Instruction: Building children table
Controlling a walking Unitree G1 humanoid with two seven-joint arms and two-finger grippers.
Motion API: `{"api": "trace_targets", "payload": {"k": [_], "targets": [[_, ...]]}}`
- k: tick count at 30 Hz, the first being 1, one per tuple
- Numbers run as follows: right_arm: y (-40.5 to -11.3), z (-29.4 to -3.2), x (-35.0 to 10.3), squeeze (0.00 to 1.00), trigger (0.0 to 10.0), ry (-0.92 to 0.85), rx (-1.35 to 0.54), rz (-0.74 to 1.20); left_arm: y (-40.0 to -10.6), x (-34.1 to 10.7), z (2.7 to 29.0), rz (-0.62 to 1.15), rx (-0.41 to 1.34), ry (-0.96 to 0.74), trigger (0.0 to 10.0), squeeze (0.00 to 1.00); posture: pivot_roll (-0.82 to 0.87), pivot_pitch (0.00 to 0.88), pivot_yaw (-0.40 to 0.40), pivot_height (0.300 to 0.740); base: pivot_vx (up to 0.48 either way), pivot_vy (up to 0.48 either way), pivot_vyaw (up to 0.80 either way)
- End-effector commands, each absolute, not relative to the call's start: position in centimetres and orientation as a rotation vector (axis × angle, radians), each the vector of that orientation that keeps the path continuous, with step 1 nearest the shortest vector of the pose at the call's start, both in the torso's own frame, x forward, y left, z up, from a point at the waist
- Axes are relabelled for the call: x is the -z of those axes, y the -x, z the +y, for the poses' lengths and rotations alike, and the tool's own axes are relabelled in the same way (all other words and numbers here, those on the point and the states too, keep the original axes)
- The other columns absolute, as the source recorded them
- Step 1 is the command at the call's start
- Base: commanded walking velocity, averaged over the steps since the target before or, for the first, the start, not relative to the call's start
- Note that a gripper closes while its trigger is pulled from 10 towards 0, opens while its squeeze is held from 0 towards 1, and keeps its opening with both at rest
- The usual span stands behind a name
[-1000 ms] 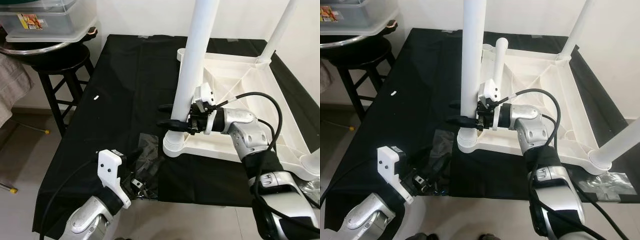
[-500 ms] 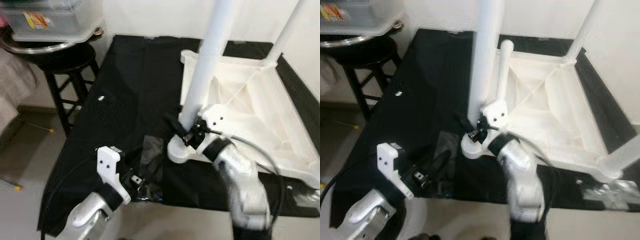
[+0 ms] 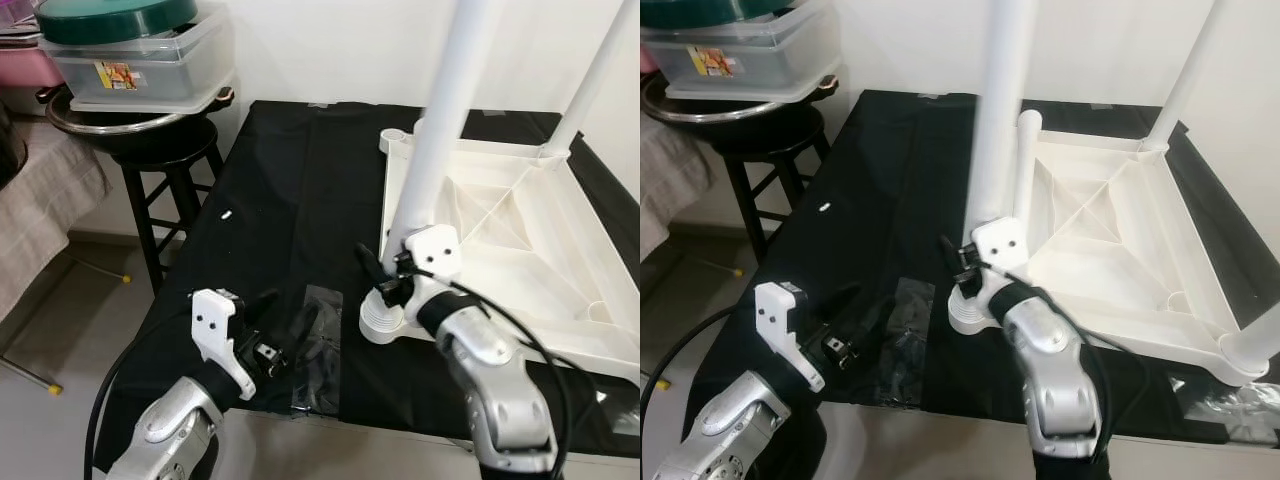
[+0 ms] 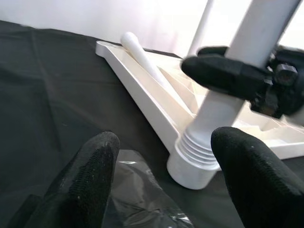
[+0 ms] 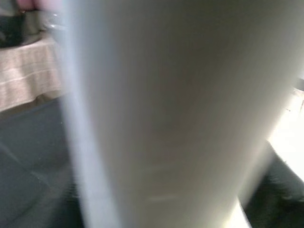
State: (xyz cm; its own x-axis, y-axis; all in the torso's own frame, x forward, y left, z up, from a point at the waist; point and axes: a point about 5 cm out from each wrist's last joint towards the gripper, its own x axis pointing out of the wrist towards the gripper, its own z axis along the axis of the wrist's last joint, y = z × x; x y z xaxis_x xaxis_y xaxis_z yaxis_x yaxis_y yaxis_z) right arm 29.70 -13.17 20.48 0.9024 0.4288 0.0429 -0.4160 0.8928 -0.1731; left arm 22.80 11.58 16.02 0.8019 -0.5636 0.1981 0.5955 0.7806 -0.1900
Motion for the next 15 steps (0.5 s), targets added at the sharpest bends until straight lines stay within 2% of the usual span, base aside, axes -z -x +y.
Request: {"api": "trace_targets", "payload": {"k": [1, 2, 4, 7, 8, 9, 10, 13, 15], "targets": [[-30.0, -13.8, -20.3, 1.00, 10.0, 0.144, -0.444, -0.057, -22.7, -15.7, 11.6, -0.124, 0.634, 0.256, 10.0, 0.00, 0.04, 0.147, -0.022, 0.740, 0.000, 0.000, 0.00], [-30.5, -13.8, -21.4, 1.00, 10.0, 0.143, -0.514, -0.097, -22.7, -15.7, 11.5, -0.125, 0.636, 0.258, 10.0, 0.00, 0.04, 0.148, -0.022, 0.740, 0.000, 0.000, 0.00], [-30.5, -13.8, -21.4, 1.00, 10.0, 0.143, -0.514, -0.097, -22.7, -15.7, 11.5, -0.125, 0.636, 0.258, 10.0, 0.00, 0.04, 0.148, -0.022, 0.740, 0.000, 0.000, 0.00], [-30.7, -14.0, -23.4, 1.00, 10.0, 0.267, -0.956, -0.168, -22.6, -15.8, 11.2, -0.128, 0.642, 0.264, 10.0, 0.00, 0.05, 0.152, -0.030, 0.740, 0.000, 0.000, 0.00], [-30.7, -14.0, -23.4, 1.00, 10.0, 0.267, -0.956, -0.168, -22.6, -15.8, 11.2, -0.128, 0.642, 0.264, 10.0, 0.00, 0.05, 0.152, -0.030, 0.740, 0.000, 0.000, 0.00], [-30.8, -14.2, -23.4, 0.67, 10.0, 0.296, -1.054, -0.147, -22.6, -15.8, 11.1, -0.129, 0.643, 0.265, 10.0, 0.00, 0.05, 0.157, -0.035, 0.740, 0.000, 0.000, 0.00], [-31.2, -14.1, -23.5, 0.00, 10.0, 0.281, -1.127, -0.127, -22.5, -15.8, 11.1, -0.129, 0.643, 0.267, 10.0, 0.00, 0.05, 0.159, -0.038, 0.740, 0.000, 0.000, 0.00], [-32.4, -13.7, -23.9, 0.00, 10.0, 0.237, -1.226, -0.117, -22.3, -15.8, 10.9, -0.131, 0.645, 0.271, 10.0, 0.00, 0.07, 0.164, -0.046, 0.740, 0.000, 0.000, 0.00], [-32.4, -13.7, -23.9, 0.00, 10.0, 0.237, -1.226, -0.117, -22.3, -15.8, 10.9, -0.131, 0.645, 0.271, 10.0, 0.00, 0.07, 0.164, -0.046, 0.740, 0.000, 0.000, 0.00]]}}
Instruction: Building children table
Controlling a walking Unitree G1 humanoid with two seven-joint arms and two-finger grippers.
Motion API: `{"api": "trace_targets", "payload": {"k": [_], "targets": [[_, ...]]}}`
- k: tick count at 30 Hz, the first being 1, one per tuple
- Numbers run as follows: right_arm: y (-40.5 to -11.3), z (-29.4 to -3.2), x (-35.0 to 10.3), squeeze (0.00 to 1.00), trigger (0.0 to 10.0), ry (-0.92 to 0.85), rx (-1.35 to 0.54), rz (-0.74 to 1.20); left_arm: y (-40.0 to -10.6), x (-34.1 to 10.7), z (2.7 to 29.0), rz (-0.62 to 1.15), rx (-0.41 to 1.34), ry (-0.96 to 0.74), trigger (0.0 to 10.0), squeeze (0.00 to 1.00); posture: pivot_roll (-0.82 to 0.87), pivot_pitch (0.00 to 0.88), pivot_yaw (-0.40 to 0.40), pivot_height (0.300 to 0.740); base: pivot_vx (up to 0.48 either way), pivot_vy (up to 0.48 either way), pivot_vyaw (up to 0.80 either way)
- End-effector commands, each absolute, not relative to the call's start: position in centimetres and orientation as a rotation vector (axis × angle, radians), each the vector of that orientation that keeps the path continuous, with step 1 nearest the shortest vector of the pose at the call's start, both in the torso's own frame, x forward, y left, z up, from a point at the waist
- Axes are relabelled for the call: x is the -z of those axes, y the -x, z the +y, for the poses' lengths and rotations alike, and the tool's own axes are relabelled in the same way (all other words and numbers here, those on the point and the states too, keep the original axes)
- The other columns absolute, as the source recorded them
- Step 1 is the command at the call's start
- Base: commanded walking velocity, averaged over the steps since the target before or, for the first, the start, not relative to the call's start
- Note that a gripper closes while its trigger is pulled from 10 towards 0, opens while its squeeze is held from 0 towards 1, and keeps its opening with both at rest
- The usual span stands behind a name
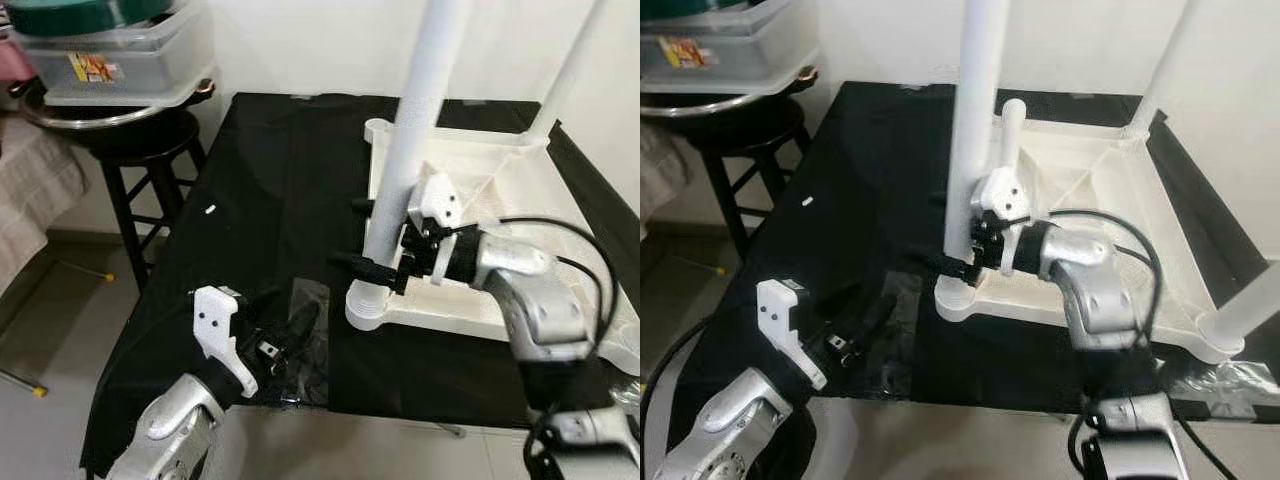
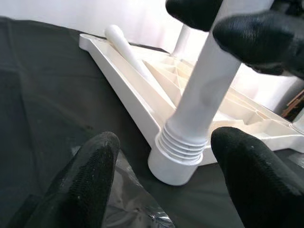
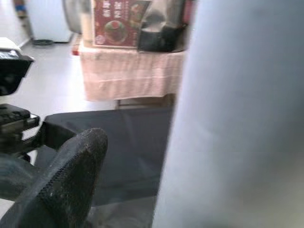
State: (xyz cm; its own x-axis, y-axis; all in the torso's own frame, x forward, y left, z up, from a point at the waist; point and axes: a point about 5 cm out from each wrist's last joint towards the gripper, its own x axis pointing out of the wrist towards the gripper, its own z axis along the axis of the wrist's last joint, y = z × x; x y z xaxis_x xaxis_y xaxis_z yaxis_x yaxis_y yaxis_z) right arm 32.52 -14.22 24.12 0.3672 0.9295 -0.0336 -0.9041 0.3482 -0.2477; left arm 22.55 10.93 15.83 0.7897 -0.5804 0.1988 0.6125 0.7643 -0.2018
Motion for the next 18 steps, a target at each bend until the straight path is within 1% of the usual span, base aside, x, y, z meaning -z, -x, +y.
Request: {"api": "trace_targets", "payload": {"k": [1, 2, 3, 5, 6, 7, 8, 11, 18], "targets": [[-32.7, -13.5, -24.0, 0.00, 10.0, 0.222, -1.244, -0.121, -22.3, -15.9, 10.9, -0.131, 0.645, 0.271, 10.0, 0.00, 0.08, 0.168, -0.049, 0.740, 0.000, 0.000, 0.00], [-33.4, -13.4, -24.3, 0.00, 10.0, 0.200, -1.251, -0.126, -22.1, -15.9, 10.8, -0.132, 0.643, 0.271, 10.0, 0.00, 0.10, 0.174, -0.055, 0.740, 0.000, 0.000, 0.00], [-33.4, -13.4, -24.3, 0.00, 10.0, 0.200, -1.251, -0.126, -22.1, -15.9, 10.8, -0.132, 0.643, 0.271, 10.0, 0.00, 0.10, 0.174, -0.055, 0.740, 0.000, 0.000, 0.00], [-34.5, -13.4, -24.7, 0.00, 10.0, 0.156, -1.300, -0.136, -21.9, -15.9, 10.7, -0.132, 0.640, 0.271, 10.0, 0.00, 0.11, 0.183, -0.057, 0.740, 0.000, 0.000, 0.00], [-34.9, -13.4, -24.8, 0.00, 4.6, 0.135, -1.332, -0.139, -21.7, -16.0, 10.6, -0.132, 0.639, 0.271, 10.0, 0.00, 0.11, 0.184, -0.057, 0.740, 0.000, 0.000, 0.00], [-34.9, -13.4, -24.8, 0.00, 4.6, 0.135, -1.332, -0.139, -21.7, -16.0, 10.6, -0.132, 0.639, 0.271, 10.0, 0.00, 0.11, 0.184, -0.057, 0.740, 0.000, 0.000, 0.00], [-35.0, -13.5, -24.7, 0.00, 0.0, 0.131, -1.342, -0.128, -21.6, -16.0, 10.6, -0.130, 0.638, 0.271, 10.0, 0.00, 0.11, 0.190, -0.059, 0.740, 0.000, 0.000, 0.00], [-34.9, -13.6, -24.6, 0.00, 0.0, 0.148, -1.414, -0.101, -21.5, -16.0, 10.6, -0.127, 0.640, 0.273, 10.0, 0.00, 0.12, 0.197, -0.061, 0.740, 0.000, 0.000, 0.00], [-34.7, -13.9, -24.3, 0.00, 0.0, 0.181, -1.505, -0.061, -21.4, -15.9, 10.6, -0.125, 0.642, 0.275, 10.0, 0.00, 0.10, 0.198, -0.061, 0.740, 0.000, 0.000, 0.00]]}}
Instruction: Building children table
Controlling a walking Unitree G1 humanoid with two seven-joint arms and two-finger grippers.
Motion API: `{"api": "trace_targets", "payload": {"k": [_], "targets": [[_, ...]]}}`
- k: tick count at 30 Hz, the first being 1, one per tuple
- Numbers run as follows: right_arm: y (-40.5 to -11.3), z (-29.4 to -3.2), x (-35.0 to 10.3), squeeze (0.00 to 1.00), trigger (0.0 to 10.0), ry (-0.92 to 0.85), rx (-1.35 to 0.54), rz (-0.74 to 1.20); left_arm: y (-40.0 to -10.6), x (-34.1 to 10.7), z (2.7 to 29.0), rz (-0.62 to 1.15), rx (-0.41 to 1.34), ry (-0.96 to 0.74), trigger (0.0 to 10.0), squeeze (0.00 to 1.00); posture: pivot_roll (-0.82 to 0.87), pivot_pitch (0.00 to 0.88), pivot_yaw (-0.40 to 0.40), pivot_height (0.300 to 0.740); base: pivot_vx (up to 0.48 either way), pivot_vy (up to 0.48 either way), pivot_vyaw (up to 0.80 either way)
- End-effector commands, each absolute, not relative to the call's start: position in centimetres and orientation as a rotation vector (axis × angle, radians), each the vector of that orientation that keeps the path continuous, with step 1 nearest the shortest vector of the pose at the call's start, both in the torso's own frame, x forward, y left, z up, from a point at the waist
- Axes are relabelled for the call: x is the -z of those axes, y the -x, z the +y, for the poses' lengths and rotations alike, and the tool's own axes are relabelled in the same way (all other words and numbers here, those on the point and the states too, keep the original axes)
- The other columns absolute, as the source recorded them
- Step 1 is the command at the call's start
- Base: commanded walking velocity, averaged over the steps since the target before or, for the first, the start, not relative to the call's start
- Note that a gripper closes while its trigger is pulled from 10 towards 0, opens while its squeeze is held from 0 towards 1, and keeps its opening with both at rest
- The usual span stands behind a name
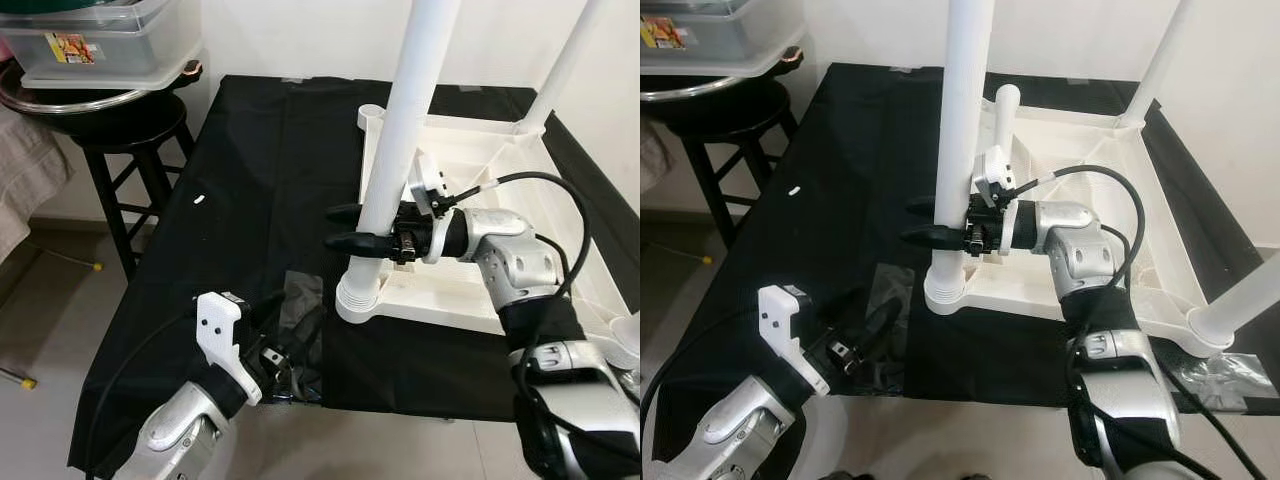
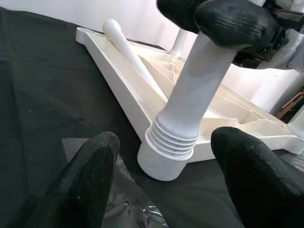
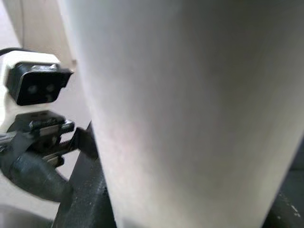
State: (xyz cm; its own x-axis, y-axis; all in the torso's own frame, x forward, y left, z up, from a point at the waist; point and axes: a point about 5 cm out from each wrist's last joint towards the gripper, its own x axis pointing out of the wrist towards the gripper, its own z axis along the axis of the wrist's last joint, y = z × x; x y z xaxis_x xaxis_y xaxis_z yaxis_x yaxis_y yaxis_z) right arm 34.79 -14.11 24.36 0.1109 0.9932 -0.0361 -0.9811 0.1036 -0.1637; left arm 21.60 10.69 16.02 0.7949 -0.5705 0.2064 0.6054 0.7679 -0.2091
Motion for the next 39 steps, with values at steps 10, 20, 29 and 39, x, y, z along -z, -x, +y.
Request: {"api": "trace_targets", "payload": {"k": [10, 20, 29, 39], "targets": [[-31.6, -12.4, -21.6, 0.00, 0.0, 0.209, -1.179, -0.110, -21.8, -16.0, 10.7, -0.132, 0.637, 0.279, 10.0, 0.00, 0.06, 0.195, -0.068, 0.740, 0.000, 0.000, 0.00], [-27.7, -10.7, -18.1, 0.00, 0.0, 0.362, -0.435, -0.085, -22.5, -15.7, 10.8, -0.127, 0.654, 0.280, 10.0, 0.00, 0.01, 0.153, -0.049, 0.740, 0.000, 0.000, 0.00], [-27.7, -10.4, -18.5, 0.00, 10.0, 0.353, -0.376, -0.048, -22.8, -15.6, 10.8, -0.133, 0.644, 0.283, 10.0, 0.00, 0.01, 0.141, -0.053, 0.740, 0.000, 0.000, 0.00], [-30.4, -11.2, -21.9, 1.00, 10.0, 0.236, -0.743, -0.171, -22.9, -15.8, 10.7, -0.139, 0.645, 0.286, 10.0, 0.00, 0.02, 0.153, -0.054, 0.740, 0.000, 0.000, 0.00]]}}
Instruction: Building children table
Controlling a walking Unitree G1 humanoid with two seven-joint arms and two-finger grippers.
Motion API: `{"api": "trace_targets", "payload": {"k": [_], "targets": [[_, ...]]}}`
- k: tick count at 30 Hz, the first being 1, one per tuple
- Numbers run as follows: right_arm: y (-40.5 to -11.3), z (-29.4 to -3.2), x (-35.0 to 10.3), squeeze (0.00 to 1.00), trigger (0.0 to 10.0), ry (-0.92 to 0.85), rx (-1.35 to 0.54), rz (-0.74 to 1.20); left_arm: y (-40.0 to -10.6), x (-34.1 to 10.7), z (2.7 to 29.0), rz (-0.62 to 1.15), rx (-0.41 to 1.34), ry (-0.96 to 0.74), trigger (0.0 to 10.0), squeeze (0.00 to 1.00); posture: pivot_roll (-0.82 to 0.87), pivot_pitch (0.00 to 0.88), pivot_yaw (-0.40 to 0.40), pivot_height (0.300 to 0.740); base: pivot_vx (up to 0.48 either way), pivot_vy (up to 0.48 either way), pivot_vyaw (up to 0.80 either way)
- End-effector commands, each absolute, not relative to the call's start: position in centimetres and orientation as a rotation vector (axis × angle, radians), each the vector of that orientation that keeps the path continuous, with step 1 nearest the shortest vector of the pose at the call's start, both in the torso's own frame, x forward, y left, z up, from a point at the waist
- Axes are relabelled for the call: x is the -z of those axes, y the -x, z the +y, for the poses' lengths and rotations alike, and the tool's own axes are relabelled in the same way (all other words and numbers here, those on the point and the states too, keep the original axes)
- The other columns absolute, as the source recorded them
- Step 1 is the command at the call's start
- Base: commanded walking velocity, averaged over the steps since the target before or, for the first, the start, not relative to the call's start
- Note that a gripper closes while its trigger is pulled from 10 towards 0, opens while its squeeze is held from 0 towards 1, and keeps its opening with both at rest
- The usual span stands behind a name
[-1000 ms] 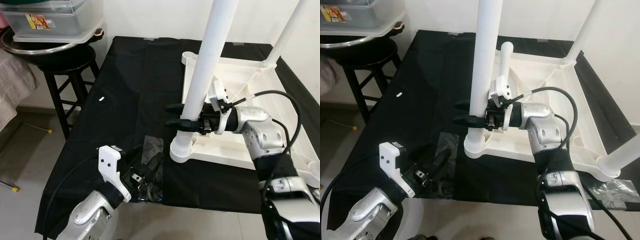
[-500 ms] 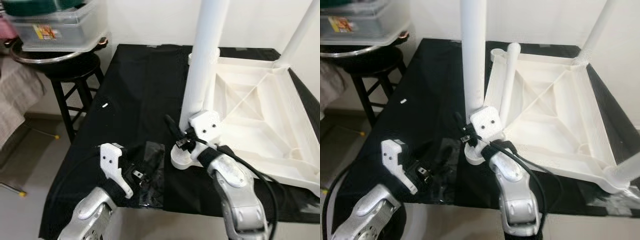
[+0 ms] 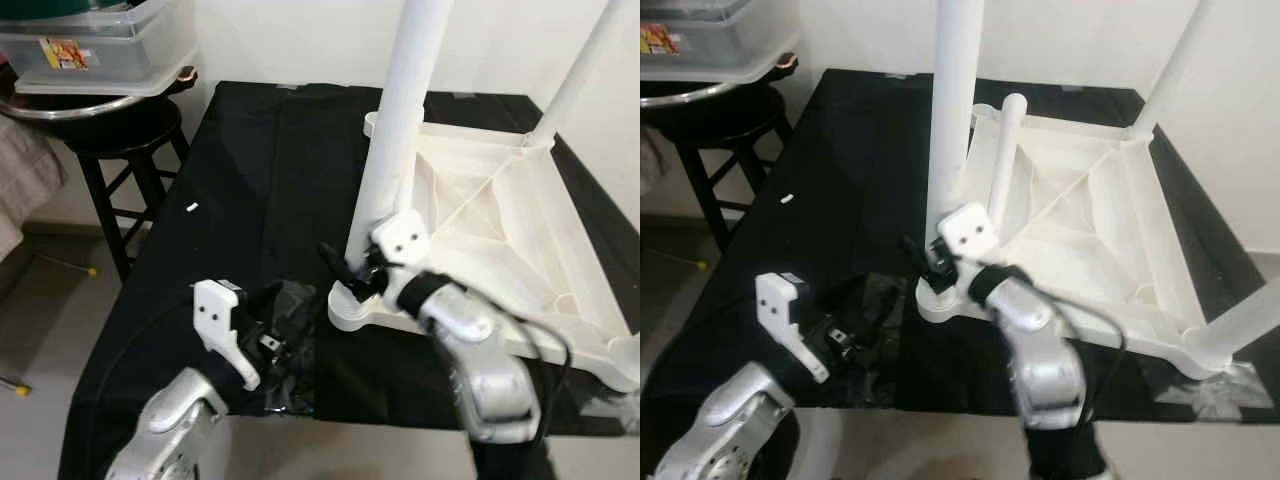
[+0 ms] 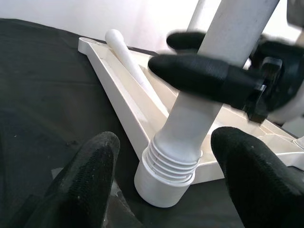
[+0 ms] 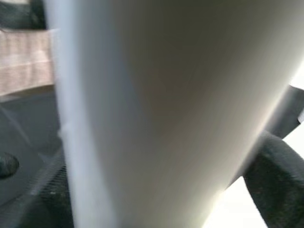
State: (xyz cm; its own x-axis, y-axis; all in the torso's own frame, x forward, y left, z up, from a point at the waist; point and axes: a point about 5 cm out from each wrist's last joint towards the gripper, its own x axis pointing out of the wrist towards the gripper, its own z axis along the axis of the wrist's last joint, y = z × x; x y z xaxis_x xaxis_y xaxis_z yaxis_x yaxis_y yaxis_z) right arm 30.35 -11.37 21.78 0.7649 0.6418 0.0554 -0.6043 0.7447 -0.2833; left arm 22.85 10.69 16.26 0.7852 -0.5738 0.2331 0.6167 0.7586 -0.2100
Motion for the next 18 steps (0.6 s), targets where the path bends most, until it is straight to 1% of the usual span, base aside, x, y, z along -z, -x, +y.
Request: {"api": "trace_targets", "payload": {"k": [1, 2, 4, 6, 7, 8, 11, 14, 16, 17, 18], "targets": [[-30.7, -11.4, -22.3, 1.00, 10.0, 0.233, -0.831, -0.182, -22.9, -15.8, 10.6, -0.139, 0.646, 0.287, 10.0, 0.00, 0.02, 0.154, -0.055, 0.740, 0.000, 0.000, 0.00], [-30.7, -11.4, -22.3, 1.00, 10.0, 0.233, -0.831, -0.182, -22.9, -15.8, 10.6, -0.139, 0.646, 0.287, 10.0, 0.00, 0.02, 0.154, -0.055, 0.740, 0.000, 0.000, 0.00], [-31.3, -11.8, -23.0, 1.00, 10.0, 0.265, -0.955, -0.207, -22.8, -15.8, 10.6, -0.140, 0.645, 0.287, 10.0, 0.00, 0.04, 0.156, -0.059, 0.740, 0.000, 0.000, 0.00], [-31.5, -11.9, -23.2, 1.00, 10.0, 0.275, -0.978, -0.212, -22.8, -15.9, 10.6, -0.141, 0.644, 0.286, 10.0, 0.00, 0.04, 0.156, -0.059, 0.740, 0.000, 0.000, 0.00], [-31.8, -11.9, -23.5, 0.31, 10.0, 0.271, -1.016, -0.219, -22.8, -15.9, 10.6, -0.142, 0.641, 0.285, 10.0, 0.00, 0.05, 0.159, -0.062, 0.740, 0.000, 0.000, 0.00], [-32.3, -11.8, -23.8, 0.00, 10.0, 0.263, -1.075, -0.220, -22.7, -15.9, 10.7, -0.144, 0.636, 0.283, 10.0, 0.00, 0.06, 0.159, -0.060, 0.740, 0.000, 0.000, 0.00], [-33.0, -12.0, -23.7, 0.00, 10.0, 0.269, -1.155, -0.191, -22.6, -15.9, 10.7, -0.143, 0.634, 0.278, 10.0, 0.00, 0.08, 0.161, -0.061, 0.740, 0.000, 0.000, 0.00], [-33.3, -12.1, -23.7, 0.00, 10.0, 0.265, -1.183, -0.180, -22.5, -15.9, 10.7, -0.143, 0.634, 0.277, 10.0, 0.00, 0.09, 0.162, -0.064, 0.740, 0.000, 0.000, 0.00], [-34.0, -12.4, -23.8, 0.00, 10.0, 0.239, -1.233, -0.160, -22.4, -15.9, 10.7, -0.141, 0.633, 0.275, 10.0, 0.00, 0.10, 0.166, -0.070, 0.740, 0.000, 0.000, 0.00], [-34.2, -12.6, -23.9, 0.00, 8.6, 0.230, -1.271, -0.147, -22.3, -15.9, 10.6, -0.140, 0.632, 0.273, 10.0, 0.00, 0.11, 0.170, -0.073, 0.740, 0.000, 0.000, 0.00], [-34.2, -12.6, -23.9, 0.00, 8.6, 0.230, -1.271, -0.147, -22.3, -15.9, 10.6, -0.140, 0.632, 0.273, 10.0, 0.00, 0.11, 0.170, -0.073, 0.740, 0.000, 0.000, 0.00]]}}
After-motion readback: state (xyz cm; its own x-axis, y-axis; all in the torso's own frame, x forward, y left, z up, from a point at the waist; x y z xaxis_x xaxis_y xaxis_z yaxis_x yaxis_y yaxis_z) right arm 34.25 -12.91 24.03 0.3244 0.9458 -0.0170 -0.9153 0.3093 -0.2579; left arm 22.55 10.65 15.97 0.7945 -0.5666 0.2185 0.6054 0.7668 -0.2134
